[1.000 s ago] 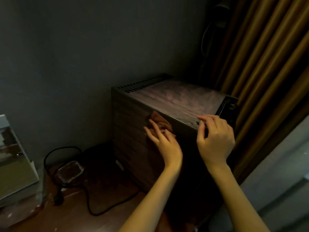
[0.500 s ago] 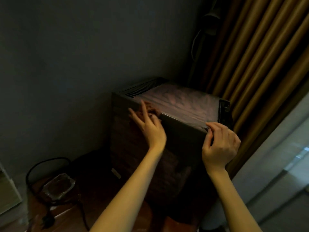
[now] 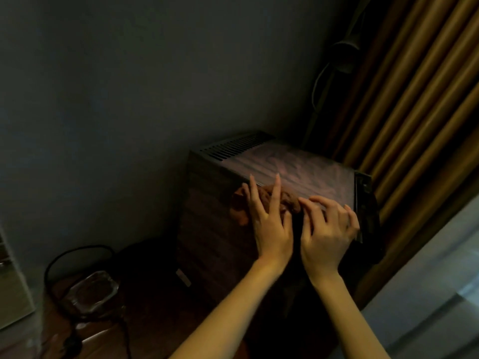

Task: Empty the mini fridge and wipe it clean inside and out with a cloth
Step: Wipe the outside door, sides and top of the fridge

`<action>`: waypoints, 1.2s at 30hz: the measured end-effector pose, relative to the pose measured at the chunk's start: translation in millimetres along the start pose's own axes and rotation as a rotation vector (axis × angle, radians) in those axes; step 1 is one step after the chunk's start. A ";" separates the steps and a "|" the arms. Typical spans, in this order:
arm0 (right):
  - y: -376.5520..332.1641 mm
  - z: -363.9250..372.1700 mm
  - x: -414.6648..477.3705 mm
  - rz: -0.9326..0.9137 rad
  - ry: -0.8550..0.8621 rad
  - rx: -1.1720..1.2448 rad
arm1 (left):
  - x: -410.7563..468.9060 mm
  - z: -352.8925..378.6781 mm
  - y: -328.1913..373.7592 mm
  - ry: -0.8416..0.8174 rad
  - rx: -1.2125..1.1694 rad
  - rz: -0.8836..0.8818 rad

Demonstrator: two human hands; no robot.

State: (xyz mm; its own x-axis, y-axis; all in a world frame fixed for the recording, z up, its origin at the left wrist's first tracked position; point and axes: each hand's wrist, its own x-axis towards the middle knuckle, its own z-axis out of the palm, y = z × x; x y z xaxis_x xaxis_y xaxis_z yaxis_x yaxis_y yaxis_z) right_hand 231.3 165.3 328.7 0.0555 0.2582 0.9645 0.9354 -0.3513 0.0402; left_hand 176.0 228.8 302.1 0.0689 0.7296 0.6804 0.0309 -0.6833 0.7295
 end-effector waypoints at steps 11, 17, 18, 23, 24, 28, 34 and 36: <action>7.8 7.4 -12.9 -0.030 0.043 0.042 | 98.3 -49.2 -86.3 0.428 -0.112 -0.282; 6.6 10.1 -17.3 -0.042 0.054 0.075 | 45.9 -40.1 -88.4 0.356 -0.086 -0.536; 6.6 10.5 -17.4 -0.050 0.057 0.081 | 36.0 -35.3 -83.1 0.317 -0.074 -0.491; 7.8 12.1 -18.8 -0.080 0.071 0.079 | 28.7 -18.7 -40.4 0.196 -0.061 -0.173; 8.1 12.7 -18.8 -0.087 0.072 0.078 | 38.6 -20.8 -33.5 0.183 -0.070 -0.112; 10.2 13.9 -18.7 -0.109 0.062 0.075 | 99.6 -38.5 -44.3 0.317 -0.087 -0.150; 8.5 16.3 -18.0 -0.074 0.083 0.060 | 133.3 -59.3 -70.4 0.464 -0.132 -0.535; 7.3 16.6 -17.7 -0.061 0.092 0.057 | 125.7 -54.7 -70.7 0.482 -0.147 -0.573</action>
State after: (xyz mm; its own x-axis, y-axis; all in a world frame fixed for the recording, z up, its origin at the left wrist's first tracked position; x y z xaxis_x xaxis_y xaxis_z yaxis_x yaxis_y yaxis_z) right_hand 242.9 173.0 307.6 -0.0316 0.1934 0.9806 0.9545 -0.2853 0.0870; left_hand 127.8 370.4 339.8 -0.3622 0.9240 0.1227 -0.2046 -0.2072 0.9567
